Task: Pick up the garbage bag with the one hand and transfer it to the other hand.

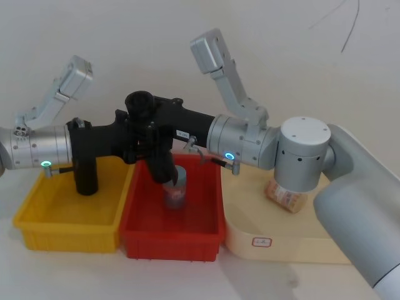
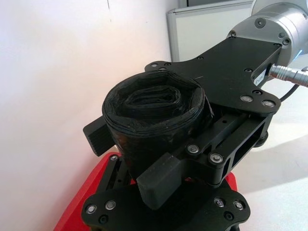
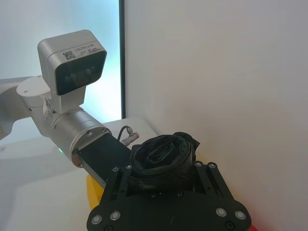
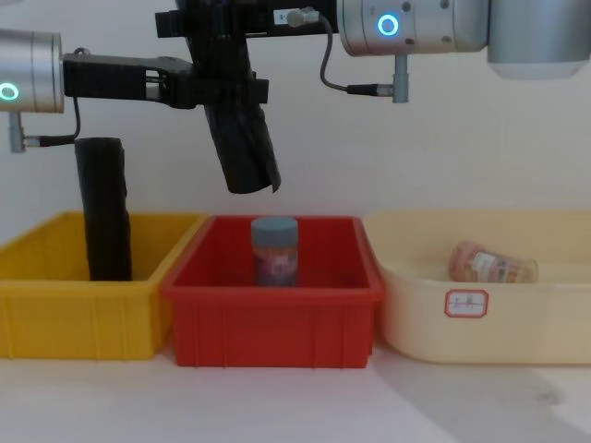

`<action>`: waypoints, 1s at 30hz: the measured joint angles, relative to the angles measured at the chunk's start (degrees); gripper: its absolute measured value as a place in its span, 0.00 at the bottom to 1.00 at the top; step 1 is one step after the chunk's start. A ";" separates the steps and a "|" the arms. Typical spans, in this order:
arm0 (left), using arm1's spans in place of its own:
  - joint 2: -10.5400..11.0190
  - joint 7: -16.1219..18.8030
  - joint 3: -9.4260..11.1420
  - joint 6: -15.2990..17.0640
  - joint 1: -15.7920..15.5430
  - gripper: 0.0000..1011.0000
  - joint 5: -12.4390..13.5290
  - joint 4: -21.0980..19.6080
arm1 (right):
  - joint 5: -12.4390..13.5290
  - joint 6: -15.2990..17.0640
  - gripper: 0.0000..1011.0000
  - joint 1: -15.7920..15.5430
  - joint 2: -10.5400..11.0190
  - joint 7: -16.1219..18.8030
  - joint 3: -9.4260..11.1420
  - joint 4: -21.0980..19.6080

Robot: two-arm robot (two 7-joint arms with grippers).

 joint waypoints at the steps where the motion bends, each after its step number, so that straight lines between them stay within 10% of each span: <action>1: 0.00 0.00 0.00 0.00 0.00 0.46 0.00 0.00 | 0.00 0.00 0.50 0.00 0.00 0.00 0.00 0.00; 30: 0.00 -0.01 0.00 0.00 0.00 0.46 0.00 0.00 | 0.00 0.00 0.50 0.00 0.00 0.00 0.00 0.00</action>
